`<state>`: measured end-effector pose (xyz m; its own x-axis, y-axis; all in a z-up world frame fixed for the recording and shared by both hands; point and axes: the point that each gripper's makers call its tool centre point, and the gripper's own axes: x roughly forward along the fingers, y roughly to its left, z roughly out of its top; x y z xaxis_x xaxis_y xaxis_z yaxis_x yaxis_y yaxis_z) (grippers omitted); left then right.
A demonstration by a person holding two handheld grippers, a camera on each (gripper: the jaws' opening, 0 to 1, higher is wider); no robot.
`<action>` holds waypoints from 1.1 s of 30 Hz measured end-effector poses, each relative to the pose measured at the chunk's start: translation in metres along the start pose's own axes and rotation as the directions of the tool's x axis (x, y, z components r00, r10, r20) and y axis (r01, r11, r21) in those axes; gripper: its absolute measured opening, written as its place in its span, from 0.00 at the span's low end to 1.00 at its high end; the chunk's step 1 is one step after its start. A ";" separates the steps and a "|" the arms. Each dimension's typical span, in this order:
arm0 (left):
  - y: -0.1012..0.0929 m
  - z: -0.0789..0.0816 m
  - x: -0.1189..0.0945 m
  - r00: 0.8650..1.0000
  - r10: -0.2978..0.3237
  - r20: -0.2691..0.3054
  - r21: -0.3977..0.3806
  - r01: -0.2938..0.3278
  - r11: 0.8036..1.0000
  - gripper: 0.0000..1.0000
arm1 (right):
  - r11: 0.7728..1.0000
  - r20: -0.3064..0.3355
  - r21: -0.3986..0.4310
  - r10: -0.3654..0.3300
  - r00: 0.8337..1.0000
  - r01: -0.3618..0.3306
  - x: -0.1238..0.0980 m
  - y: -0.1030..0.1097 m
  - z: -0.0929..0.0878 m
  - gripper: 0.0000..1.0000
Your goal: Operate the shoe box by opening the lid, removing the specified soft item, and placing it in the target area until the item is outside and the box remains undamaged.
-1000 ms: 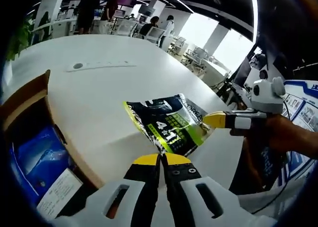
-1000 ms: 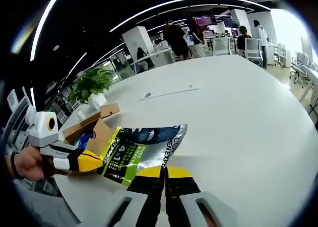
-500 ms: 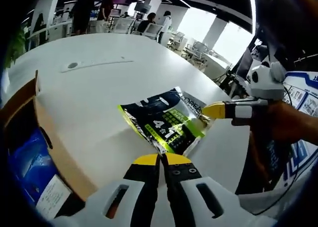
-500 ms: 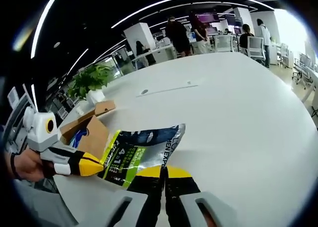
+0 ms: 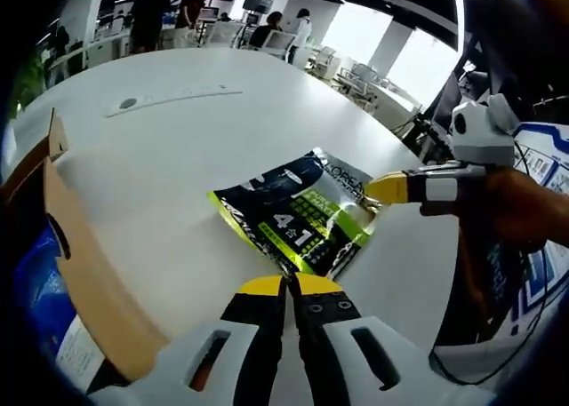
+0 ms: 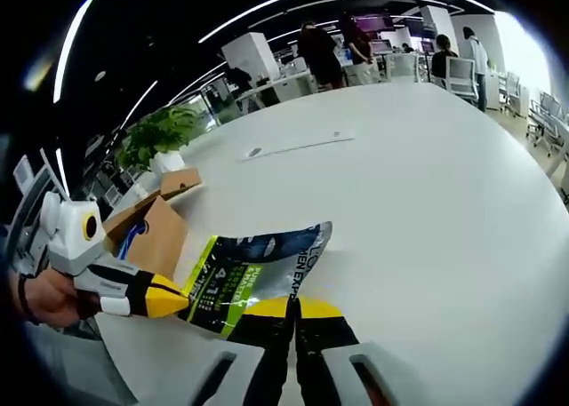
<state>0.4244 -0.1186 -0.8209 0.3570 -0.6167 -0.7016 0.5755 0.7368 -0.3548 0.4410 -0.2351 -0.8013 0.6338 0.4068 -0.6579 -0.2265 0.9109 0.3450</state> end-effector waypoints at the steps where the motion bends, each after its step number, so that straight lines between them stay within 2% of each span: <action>1: 0.000 -0.001 0.000 1.000 0.001 -0.002 -0.001 -0.001 1.000 0.01 | 1.000 -0.003 -0.001 0.001 1.000 -0.001 0.000 0.000 0.000 0.00; 24: 0.009 -0.010 0.013 0.999 0.011 -0.037 -0.014 -0.011 1.000 0.01 | 1.000 -0.058 0.009 0.002 0.998 -0.002 0.019 -0.015 -0.024 0.00; 33: 0.010 -0.013 0.014 0.999 0.016 -0.046 -0.021 -0.017 1.000 0.01 | 1.000 -0.068 0.009 0.002 0.998 -0.002 0.024 -0.017 -0.026 0.00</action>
<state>0.4260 -0.1163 -0.8425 0.3319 -0.5910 -0.7353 0.5533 0.7532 -0.3557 0.4406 -0.2389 -0.8403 0.5813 0.4127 -0.7013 -0.2211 0.9095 0.3520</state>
